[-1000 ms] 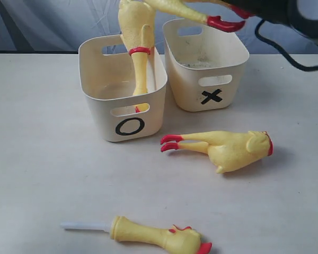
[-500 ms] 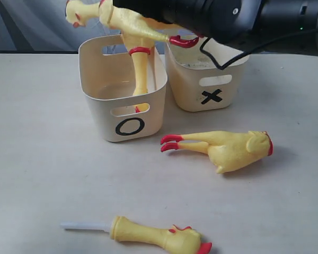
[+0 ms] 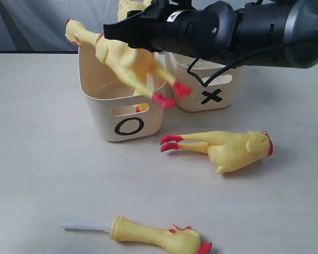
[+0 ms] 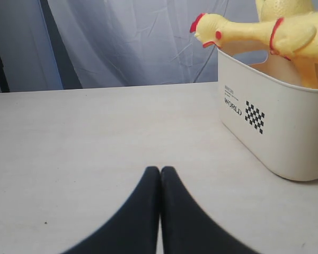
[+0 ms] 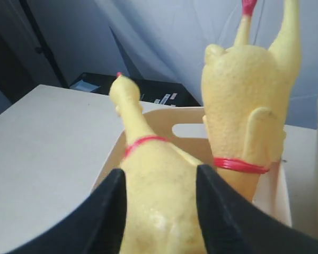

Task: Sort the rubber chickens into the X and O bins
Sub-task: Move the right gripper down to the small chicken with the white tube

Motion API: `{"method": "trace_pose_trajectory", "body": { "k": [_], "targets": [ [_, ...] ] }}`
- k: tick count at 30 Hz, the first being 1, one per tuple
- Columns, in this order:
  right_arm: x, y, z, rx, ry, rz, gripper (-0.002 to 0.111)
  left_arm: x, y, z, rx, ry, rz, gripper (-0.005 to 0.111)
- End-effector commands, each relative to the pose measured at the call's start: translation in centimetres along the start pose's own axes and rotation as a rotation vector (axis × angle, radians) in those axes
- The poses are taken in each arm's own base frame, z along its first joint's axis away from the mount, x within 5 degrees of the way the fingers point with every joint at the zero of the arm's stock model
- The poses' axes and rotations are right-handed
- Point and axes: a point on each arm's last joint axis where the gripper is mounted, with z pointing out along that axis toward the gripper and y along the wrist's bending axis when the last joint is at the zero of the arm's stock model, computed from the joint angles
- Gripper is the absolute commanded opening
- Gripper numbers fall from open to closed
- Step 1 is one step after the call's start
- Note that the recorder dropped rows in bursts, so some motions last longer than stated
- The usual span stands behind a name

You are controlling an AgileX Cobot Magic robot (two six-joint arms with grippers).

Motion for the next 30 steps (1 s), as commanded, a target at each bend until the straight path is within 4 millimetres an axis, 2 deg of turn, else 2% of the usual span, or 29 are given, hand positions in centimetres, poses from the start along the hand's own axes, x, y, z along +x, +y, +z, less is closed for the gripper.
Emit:
{"method": "trace_pose_trajectory", "body": {
  "k": [1, 5, 7, 8, 9, 11, 13, 14, 15, 17, 18, 19, 20, 25, 30],
  "targets": [
    [-0.1, 0.7, 0.1, -0.011, -0.014, -0.004, 0.042, -0.3, 0.0, -0.1, 0.002, -0.022, -0.006, 0.0],
    [-1.1, 0.9, -0.8, -0.018, -0.043, 0.0, 0.042, -0.3, 0.0, -0.1, 0.002, -0.022, -0.006, 0.0],
    [-2.8, 1.1, -2.4, -0.033, -0.082, -0.003, 0.045, -0.3, 0.0, -0.1, 0.002, -0.022, -0.006, 0.0],
    [-4.1, 1.1, -4.0, -0.053, -0.089, -0.003, 0.052, -0.3, 0.0, -0.1, 0.002, -0.022, -0.006, 0.0],
    [-4.7, 0.9, -4.8, -0.058, -0.086, -0.009, 0.054, -0.3, 0.0, -0.1, 0.002, -0.022, -0.006, 0.0],
    [-6.7, 0.1, -8.8, -0.096, -0.015, -0.024, 0.054, -0.3, 0.0, -0.1, 0.002, -0.022, -0.006, 0.0],
    [-7.0, -0.4, -12.1, -0.137, 0.137, -0.074, 0.054, -0.3, 0.0, -0.1, 0.002, -0.022, -0.006, 0.0],
    [-6.5, -0.3, -13.6, -0.159, 0.244, -0.141, 0.054, -0.3, 0.0, -0.1, 0.002, -0.022, -0.006, 0.0],
    [-5.2, -0.5, -15.5, -0.191, 0.435, -0.275, 0.053, -0.3, 0.0, -0.1, 0.002, -0.022, -0.006, 0.0],
    [-3.4, 0.1, -16.8, -0.299, 0.636, -0.378, 0.047, -0.3, 0.0, -0.1, 0.002, -0.022, -0.006, 0.0],
    [-2.8, 0.5, -17.1, -0.341, 0.672, -0.429, 0.041, -0.3, 0.0, -0.1, 0.002, -0.022, -0.006, 0.0],
    [-2.1, 1.2, -17.2, -0.387, 0.689, -0.453, 0.034, -0.3, 0.0, -0.1, 0.002, -0.022, -0.006, 0.0],
    [-1.6, 1.5, -17.0, -0.413, 0.703, -0.466, 0.032, -0.3, 0.0, -0.1, 0.002, -0.022, -0.006, 0.0],
    [1.9, 2.5, -15.5, -0.464, 0.839, -0.548, 0.044, -0.3, 0.0, -0.1, 0.002, -0.022, -0.006, 0.0],
    [5.1, 3.1, -14.3, -0.487, 0.923, -0.558, 0.045, -0.3, 0.0, -0.1, 0.002, -0.022, -0.006, 0.0]
  ]
}}
